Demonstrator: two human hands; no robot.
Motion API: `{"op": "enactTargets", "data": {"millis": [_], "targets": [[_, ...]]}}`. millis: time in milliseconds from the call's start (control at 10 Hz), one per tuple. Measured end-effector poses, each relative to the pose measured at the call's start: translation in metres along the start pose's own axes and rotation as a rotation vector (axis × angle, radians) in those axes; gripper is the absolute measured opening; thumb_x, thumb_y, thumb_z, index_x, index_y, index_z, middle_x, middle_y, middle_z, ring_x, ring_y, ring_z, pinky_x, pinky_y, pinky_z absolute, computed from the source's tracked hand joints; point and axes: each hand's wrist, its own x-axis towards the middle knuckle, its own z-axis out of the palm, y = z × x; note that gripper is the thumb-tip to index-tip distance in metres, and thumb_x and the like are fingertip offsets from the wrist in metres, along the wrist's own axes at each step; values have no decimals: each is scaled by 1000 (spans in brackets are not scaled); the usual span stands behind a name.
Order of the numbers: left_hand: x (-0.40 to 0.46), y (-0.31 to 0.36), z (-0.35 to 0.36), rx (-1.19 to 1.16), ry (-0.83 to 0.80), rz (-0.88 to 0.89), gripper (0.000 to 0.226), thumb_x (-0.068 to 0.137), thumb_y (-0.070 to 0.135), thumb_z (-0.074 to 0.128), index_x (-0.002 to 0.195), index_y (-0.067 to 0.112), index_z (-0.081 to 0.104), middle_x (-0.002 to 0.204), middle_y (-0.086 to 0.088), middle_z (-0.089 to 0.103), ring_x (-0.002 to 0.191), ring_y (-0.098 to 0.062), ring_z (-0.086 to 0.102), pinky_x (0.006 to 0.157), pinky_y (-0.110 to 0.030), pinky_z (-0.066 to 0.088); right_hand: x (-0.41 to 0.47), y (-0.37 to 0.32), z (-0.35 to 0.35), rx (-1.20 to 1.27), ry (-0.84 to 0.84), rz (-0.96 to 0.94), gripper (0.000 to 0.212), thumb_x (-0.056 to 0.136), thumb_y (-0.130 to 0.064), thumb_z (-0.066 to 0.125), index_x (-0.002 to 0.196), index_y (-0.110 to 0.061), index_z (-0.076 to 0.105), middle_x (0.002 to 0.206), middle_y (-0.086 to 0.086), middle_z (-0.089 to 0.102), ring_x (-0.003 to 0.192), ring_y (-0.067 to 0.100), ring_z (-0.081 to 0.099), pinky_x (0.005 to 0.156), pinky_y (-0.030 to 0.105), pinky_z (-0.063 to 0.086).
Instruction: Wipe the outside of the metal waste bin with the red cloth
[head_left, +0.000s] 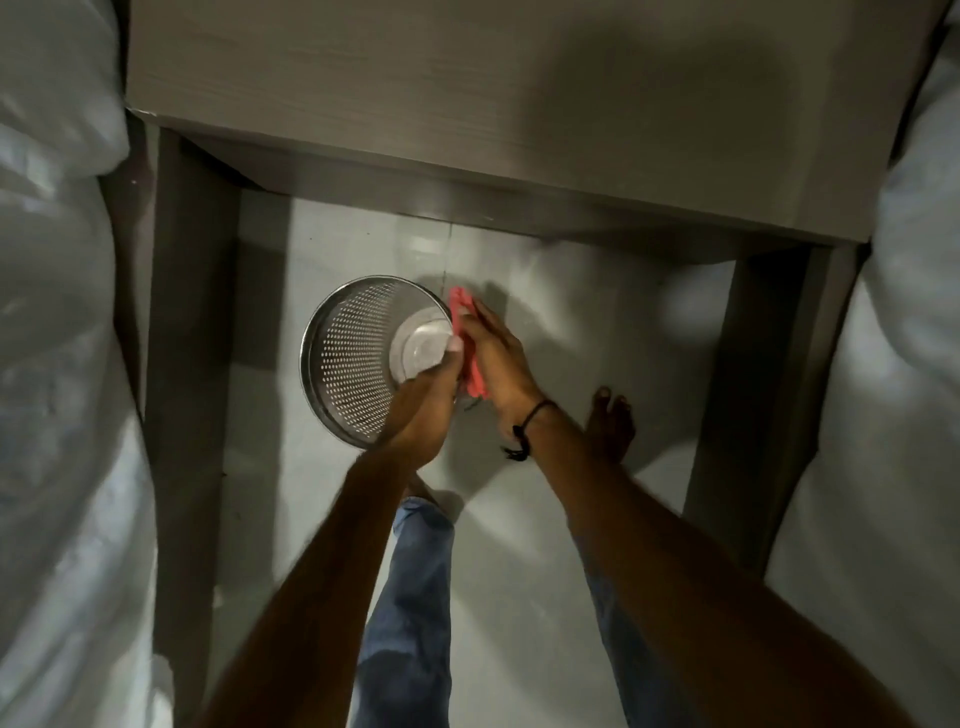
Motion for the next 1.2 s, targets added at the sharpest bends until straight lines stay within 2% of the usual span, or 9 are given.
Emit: {"op": "enactTargets", "data": {"millis": [100,200,400,500,600,700,800,1000,1200], "targets": [[11,-12,12,47,-33,-9,101,54,109,21,123,54,71,141,4,69,142,-22,57,124,-49,39,4,5,-18,30,31,100,43,104,-29,58,146,-23,58,146,4,64,133,22,62,112,40,51],[27,-19,17,-44,-84,16,110,72,98,29,154,30,51,159,-3,57,153,-19,44,131,-47,29,11,16,-28,-90,46,141,44,100,-41,63,143,-28,60,139,4,70,124,23,68,111,47,52],[39,-22,17,-41,-147,-84,67,97,65,36,122,17,76,134,-15,75,138,-32,61,127,-52,35,18,22,-43,-191,94,101,42,93,-5,70,134,-14,66,128,20,73,117,40,71,104,51,57],[36,-10,6,140,-35,12,30,98,36,54,94,21,80,99,-7,81,101,-28,72,108,-50,53,14,4,-56,-251,94,78,32,96,1,59,118,-15,75,118,29,72,101,45,73,84,40,65],[34,21,-4,259,189,184,28,91,15,72,118,12,67,108,-10,73,104,-29,70,100,-46,57,5,-37,-67,-256,-7,78,32,97,-6,54,112,-23,76,111,25,69,89,35,69,67,28,61],[32,78,-14,-91,99,133,51,91,6,73,138,14,56,114,-4,70,109,-23,63,94,-34,56,2,-88,-73,-209,-134,53,40,101,-14,55,141,-11,60,139,19,65,122,38,64,103,51,52],[36,143,-22,-254,54,181,43,90,-4,70,129,12,61,104,-8,71,105,-30,65,96,-49,58,6,-149,-67,-139,-103,-78,34,98,-11,62,131,-3,62,123,17,66,109,34,63,91,47,52],[78,240,-18,-64,233,354,38,85,-4,77,108,13,53,101,-11,62,96,-25,59,90,-39,55,48,-230,-47,-122,248,-332,34,82,-2,83,101,-18,59,107,7,66,86,23,63,59,26,48],[103,261,-14,271,299,314,46,82,5,80,124,4,62,129,-19,69,121,-33,66,107,-41,55,94,-244,-43,-367,374,-454,51,74,-9,87,116,-12,57,106,4,57,97,21,60,91,30,53]]}}
